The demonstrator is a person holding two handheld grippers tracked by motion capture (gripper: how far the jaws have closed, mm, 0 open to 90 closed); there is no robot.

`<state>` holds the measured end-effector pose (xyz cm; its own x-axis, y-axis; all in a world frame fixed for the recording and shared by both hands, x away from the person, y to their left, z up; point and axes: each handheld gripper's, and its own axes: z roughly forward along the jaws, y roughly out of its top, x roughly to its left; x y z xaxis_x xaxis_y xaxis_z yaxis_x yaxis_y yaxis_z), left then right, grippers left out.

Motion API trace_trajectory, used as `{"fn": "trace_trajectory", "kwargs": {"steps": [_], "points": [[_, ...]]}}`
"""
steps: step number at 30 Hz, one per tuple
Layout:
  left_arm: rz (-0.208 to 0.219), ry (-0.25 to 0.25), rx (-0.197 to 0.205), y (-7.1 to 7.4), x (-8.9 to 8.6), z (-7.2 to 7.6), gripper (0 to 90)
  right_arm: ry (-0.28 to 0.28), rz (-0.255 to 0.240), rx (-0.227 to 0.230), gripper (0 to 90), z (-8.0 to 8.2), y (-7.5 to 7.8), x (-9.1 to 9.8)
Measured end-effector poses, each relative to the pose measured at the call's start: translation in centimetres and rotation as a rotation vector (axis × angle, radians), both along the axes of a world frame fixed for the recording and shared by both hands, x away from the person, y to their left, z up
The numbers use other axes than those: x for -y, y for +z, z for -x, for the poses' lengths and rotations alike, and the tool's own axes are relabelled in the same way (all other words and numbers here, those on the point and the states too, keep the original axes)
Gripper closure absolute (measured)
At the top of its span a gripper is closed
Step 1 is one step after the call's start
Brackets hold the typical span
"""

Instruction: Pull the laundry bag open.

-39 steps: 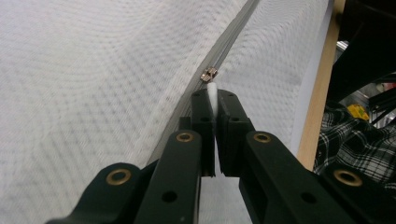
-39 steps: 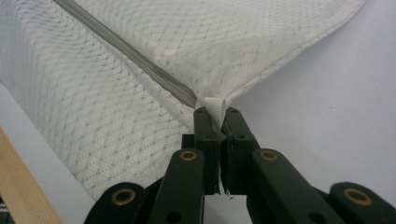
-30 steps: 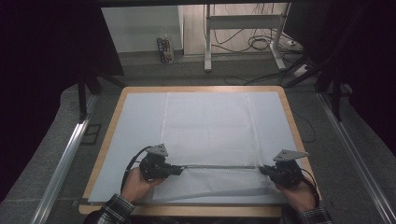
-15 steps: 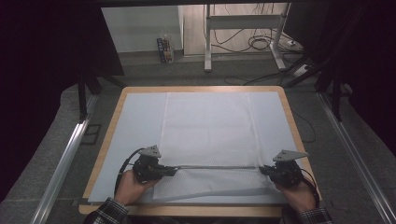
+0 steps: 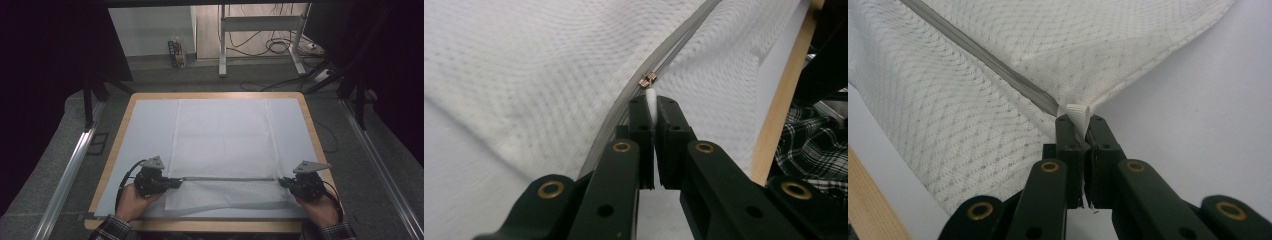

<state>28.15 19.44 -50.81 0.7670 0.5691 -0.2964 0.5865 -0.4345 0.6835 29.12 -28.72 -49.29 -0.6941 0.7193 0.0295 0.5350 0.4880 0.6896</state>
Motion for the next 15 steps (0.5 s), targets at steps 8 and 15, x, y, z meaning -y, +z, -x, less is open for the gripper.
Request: {"fn": "trace_trajectory", "kwargs": {"steps": [8,15], "points": [[-0.005,0.023,-0.002,-0.1,-0.9,0.4,87.5,0.0,-0.004,-0.003,85.6,0.1,0.0,0.0],[0.005,0.05,-0.007,-0.2,-2.0,0.9,87.4,0.001,-0.005,-0.003,85.6,0.1,-0.1,0.0]]}}
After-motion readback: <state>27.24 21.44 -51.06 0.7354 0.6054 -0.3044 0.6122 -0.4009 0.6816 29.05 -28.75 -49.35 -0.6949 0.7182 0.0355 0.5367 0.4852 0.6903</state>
